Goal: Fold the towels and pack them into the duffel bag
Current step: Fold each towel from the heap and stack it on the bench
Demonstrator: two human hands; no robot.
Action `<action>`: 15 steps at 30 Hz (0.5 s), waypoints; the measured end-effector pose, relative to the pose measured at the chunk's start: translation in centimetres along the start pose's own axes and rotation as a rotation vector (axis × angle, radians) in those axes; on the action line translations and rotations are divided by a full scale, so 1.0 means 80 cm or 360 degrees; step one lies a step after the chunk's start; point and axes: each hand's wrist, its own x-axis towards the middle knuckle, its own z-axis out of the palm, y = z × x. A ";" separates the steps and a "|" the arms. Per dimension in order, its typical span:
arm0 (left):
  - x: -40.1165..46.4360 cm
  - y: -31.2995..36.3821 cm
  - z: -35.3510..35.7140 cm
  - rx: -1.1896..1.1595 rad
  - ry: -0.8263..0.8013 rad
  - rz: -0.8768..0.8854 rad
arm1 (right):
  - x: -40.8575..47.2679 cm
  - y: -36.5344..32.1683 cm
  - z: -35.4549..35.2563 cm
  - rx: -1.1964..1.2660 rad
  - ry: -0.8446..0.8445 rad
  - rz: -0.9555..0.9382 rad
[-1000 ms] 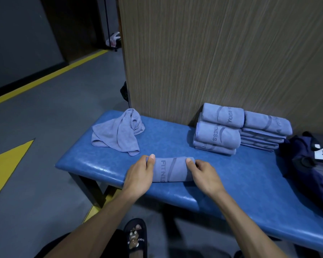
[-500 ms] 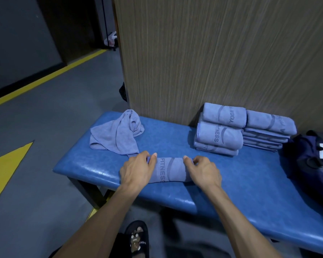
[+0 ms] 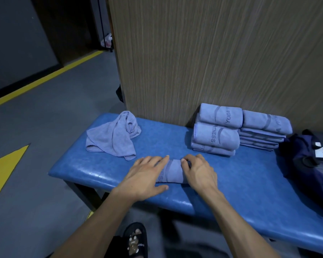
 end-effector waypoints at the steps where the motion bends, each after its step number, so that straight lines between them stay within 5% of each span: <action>1: 0.001 0.001 0.001 0.0032 0.0014 -0.0020 | 0.000 0.000 0.000 -0.0008 0.0006 -0.0007; 6: 0.010 0.010 -0.001 0.0074 0.0093 -0.0148 | -0.007 -0.002 -0.003 -0.0061 -0.0008 -0.0032; 11: 0.009 0.004 0.004 -0.0032 0.0324 0.0057 | -0.014 0.010 -0.009 -0.0099 -0.0158 -0.0247; 15: 0.008 0.022 -0.012 -0.0120 0.0532 0.0297 | -0.018 0.024 -0.037 0.0513 -0.0465 -0.0379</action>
